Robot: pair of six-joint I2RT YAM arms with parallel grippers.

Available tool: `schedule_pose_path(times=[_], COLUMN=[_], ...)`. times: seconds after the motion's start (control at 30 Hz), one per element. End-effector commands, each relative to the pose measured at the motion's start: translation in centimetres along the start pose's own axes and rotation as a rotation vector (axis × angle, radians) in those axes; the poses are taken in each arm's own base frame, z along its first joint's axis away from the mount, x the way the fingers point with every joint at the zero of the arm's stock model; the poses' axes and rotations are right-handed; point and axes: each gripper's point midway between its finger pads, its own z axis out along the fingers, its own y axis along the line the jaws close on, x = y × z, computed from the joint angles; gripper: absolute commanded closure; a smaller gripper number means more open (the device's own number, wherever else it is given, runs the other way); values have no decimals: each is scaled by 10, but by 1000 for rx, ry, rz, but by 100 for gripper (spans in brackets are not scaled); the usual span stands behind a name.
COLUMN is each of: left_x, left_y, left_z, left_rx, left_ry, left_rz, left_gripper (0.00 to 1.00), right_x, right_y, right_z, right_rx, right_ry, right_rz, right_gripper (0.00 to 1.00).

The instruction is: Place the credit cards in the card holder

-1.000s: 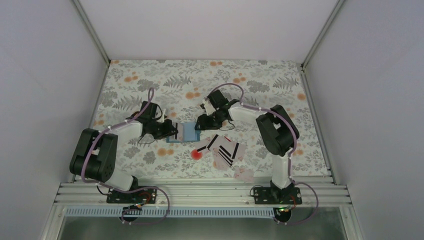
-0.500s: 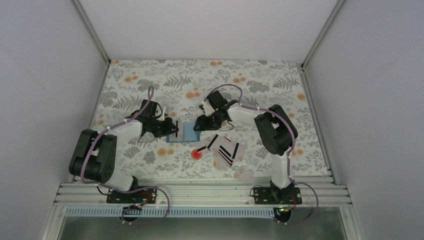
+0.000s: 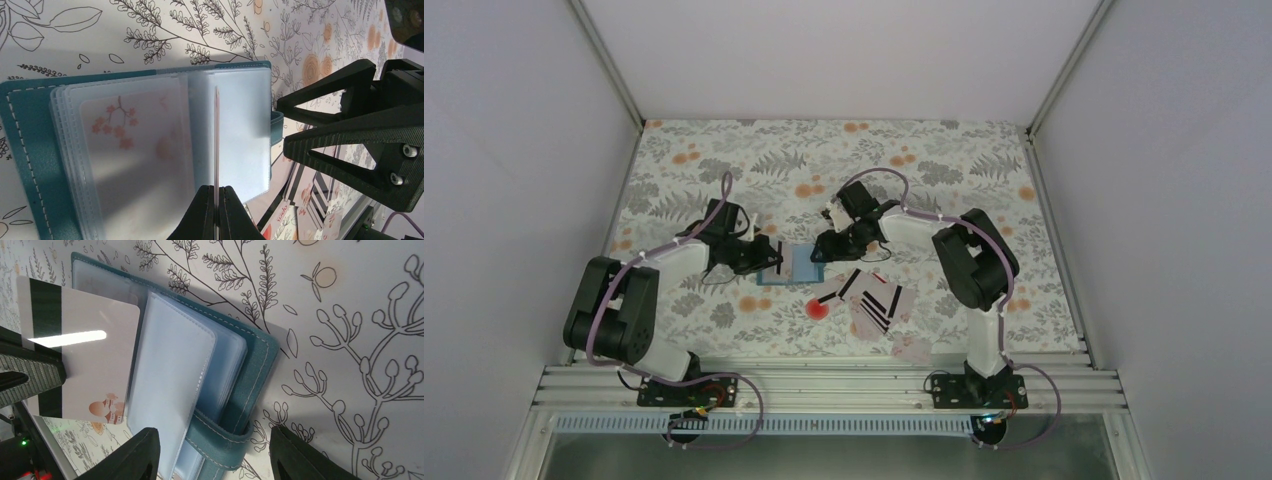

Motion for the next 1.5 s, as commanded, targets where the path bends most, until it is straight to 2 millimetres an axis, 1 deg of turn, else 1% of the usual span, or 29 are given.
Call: schedule_pose_path(times=[0.0, 0.17, 0.33, 0.5, 0.63, 0.8, 0.97, 1.07, 1.2, 1.47], left_x=[-7, -4, -10, -7, -1, 2, 0, 0, 3, 3], left_y=[-5, -2, 5, 4, -2, -2, 1, 7, 9, 7], left_z=[0, 2, -3, -4, 1, 5, 5, 3, 3, 6], left_rx=[25, 18, -53, -45, 10, 29, 6, -31, -38, -15], left_ry=[-13, -2, -15, -6, 15, 28, 21, 15, 19, 24], left_rz=[31, 29, 50, 44, 41, 34, 25, 13, -4, -13], left_gripper=[98, 98, 98, 98, 98, 97, 98, 98, 98, 98], right_x=[9, 10, 13, 14, 14, 13, 15, 15, 15, 16], right_y=[-10, -10, -11, -12, -12, -12, -13, -13, -13, -13], right_z=[14, 15, 14, 16, 17, 18, 19, 19, 19, 22], right_rx=[19, 17, 18, 17, 15, 12, 12, 12, 13, 7], right_ry=[36, 38, 39, 43, 46, 47, 53, 52, 55, 66], right_rz=[6, 12, 14, 17, 19, 19, 22, 22, 23, 22], right_gripper=[44, 44, 44, 43, 43, 44, 44, 44, 44, 44])
